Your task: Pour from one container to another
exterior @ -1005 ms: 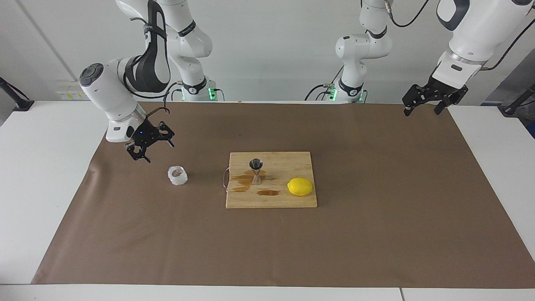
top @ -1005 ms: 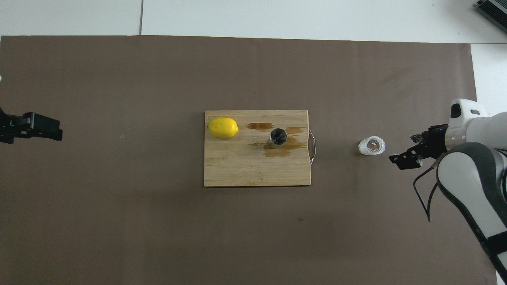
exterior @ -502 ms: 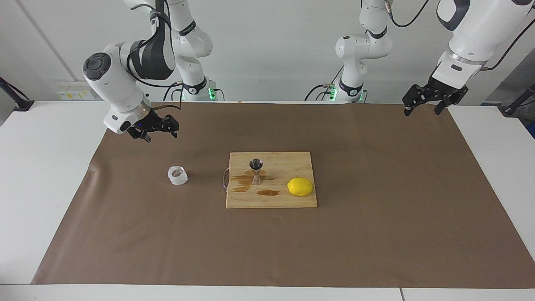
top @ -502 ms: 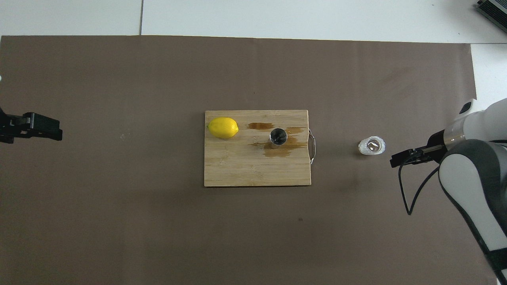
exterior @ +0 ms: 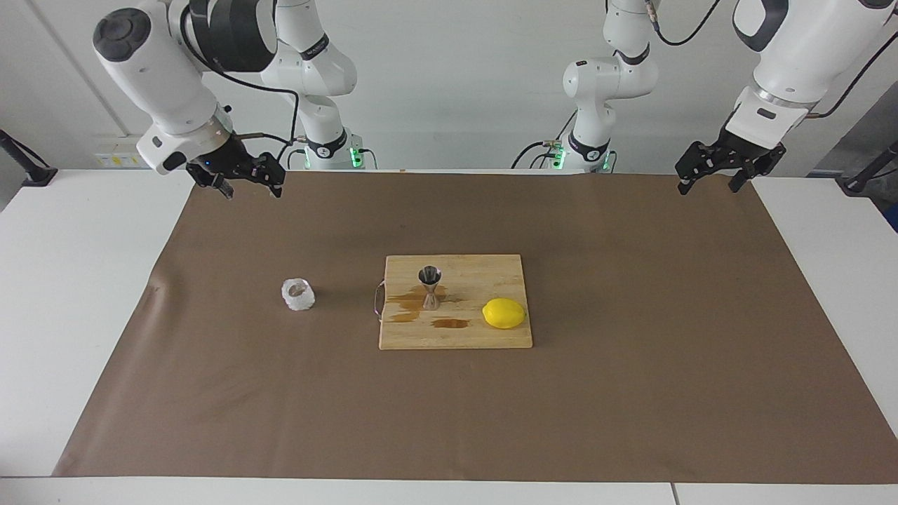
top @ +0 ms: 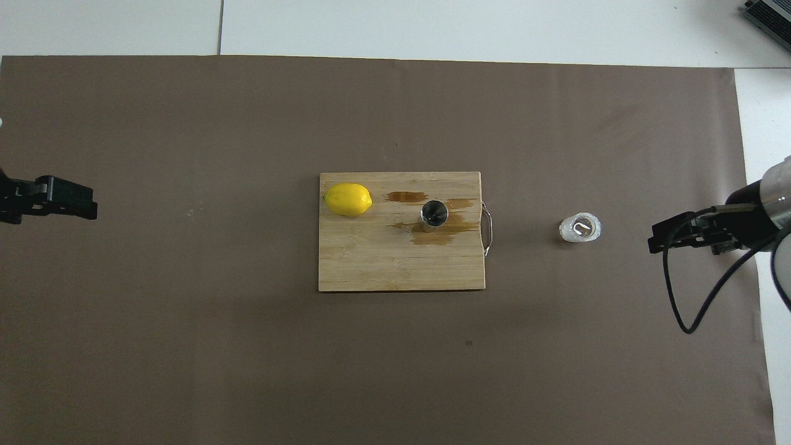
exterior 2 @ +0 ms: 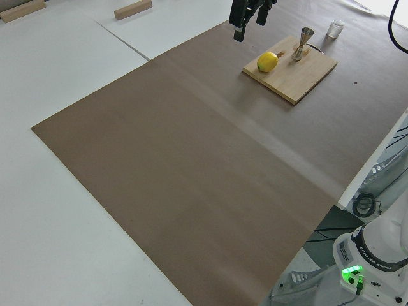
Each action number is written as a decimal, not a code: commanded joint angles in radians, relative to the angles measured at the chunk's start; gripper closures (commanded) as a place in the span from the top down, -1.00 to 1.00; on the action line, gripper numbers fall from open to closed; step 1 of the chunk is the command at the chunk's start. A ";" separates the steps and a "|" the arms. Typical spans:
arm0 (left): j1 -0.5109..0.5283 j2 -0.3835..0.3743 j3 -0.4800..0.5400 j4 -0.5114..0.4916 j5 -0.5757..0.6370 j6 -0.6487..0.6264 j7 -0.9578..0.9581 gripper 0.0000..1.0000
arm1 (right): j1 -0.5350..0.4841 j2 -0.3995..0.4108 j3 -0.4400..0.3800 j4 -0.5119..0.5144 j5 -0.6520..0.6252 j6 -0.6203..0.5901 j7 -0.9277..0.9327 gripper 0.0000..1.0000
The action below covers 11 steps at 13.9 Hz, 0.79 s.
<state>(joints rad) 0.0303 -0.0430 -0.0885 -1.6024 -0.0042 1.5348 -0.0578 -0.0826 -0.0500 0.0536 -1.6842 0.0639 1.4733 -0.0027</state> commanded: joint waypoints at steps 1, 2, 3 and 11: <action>-0.003 -0.028 0.007 -0.027 -0.011 -0.005 0.004 1.00 | -0.008 0.024 0.003 0.132 -0.004 -0.108 0.021 1.00; -0.003 -0.028 0.007 -0.027 -0.011 -0.005 0.004 1.00 | -0.011 0.024 0.003 0.139 -0.004 -0.105 0.024 1.00; -0.003 -0.028 0.007 -0.027 -0.011 -0.005 0.004 1.00 | -0.017 0.019 0.003 0.136 -0.010 -0.099 0.035 1.00; -0.003 -0.028 0.007 -0.027 -0.011 -0.005 0.004 1.00 | -0.022 0.016 -0.005 0.116 -0.044 0.051 0.052 1.00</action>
<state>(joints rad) 0.0303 -0.0430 -0.0884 -1.6023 -0.0042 1.5348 -0.0578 -0.0973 -0.0344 0.0486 -1.5703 0.0439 1.5123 0.0284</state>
